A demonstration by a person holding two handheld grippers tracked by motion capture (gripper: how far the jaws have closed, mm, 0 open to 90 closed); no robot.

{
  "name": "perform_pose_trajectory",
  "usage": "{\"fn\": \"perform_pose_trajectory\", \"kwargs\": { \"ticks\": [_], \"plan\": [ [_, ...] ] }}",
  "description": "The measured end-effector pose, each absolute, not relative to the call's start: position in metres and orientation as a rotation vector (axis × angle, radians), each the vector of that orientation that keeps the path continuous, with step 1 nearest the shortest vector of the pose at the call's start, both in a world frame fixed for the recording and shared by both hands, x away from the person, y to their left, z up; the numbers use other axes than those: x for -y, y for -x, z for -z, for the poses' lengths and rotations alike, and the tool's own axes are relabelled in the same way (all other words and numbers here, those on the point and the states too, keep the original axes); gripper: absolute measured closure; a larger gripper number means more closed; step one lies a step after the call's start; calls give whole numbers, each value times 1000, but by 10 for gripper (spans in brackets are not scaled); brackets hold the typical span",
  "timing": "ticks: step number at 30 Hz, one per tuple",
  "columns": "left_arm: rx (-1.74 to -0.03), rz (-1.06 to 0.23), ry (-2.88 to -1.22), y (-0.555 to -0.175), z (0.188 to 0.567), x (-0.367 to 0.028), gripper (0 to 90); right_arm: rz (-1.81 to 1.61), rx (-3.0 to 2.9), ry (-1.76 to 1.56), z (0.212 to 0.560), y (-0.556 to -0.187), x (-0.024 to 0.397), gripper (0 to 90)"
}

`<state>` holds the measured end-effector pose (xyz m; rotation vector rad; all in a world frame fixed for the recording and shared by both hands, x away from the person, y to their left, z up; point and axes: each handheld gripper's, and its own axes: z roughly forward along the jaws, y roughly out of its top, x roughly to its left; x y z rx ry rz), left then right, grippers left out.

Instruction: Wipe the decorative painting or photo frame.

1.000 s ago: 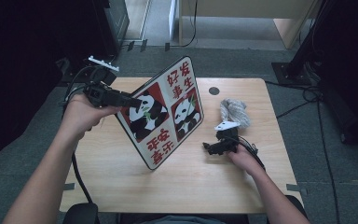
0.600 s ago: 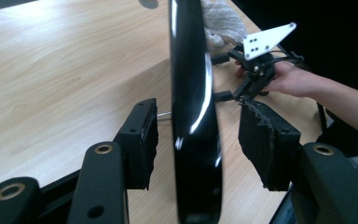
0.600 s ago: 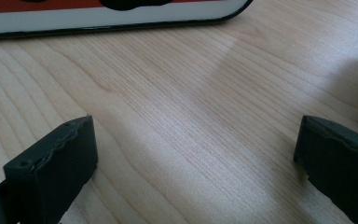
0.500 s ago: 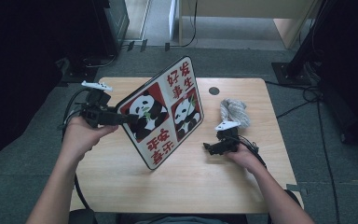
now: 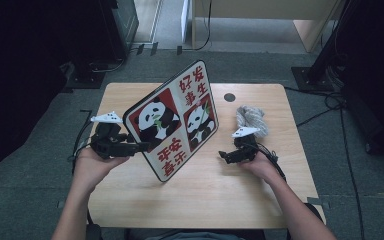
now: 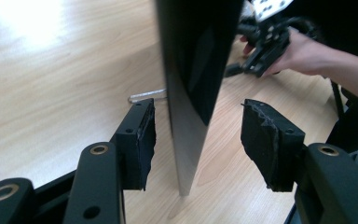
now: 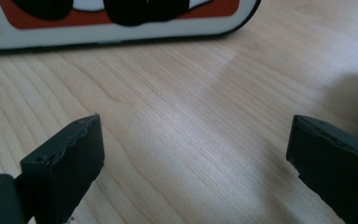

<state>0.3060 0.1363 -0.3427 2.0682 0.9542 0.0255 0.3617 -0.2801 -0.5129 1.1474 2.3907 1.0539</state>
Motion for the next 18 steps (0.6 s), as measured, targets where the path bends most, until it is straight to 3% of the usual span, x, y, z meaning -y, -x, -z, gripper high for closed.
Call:
{"fn": "perform_pose_trajectory", "kwargs": {
  "ticks": [4, 6, 14, 18],
  "plan": [
    [-952, -48, -2066, -299, 352, -139, 444, -1049, -2394, -1147, 507, -363, 281, 73],
    [-946, -49, -2061, -295, 357, -139, 441, -1050, -2410, -1159, 505, -364, 282, 139],
    [-944, -60, -2067, -286, 376, -138, 428, -1040, -2425, -1182, 496, -369, 282, 137],
    [-940, -75, -2049, -284, 383, -139, 427, -1065, -2425, -1192, 491, -372, 283, 188]
  ]
}}
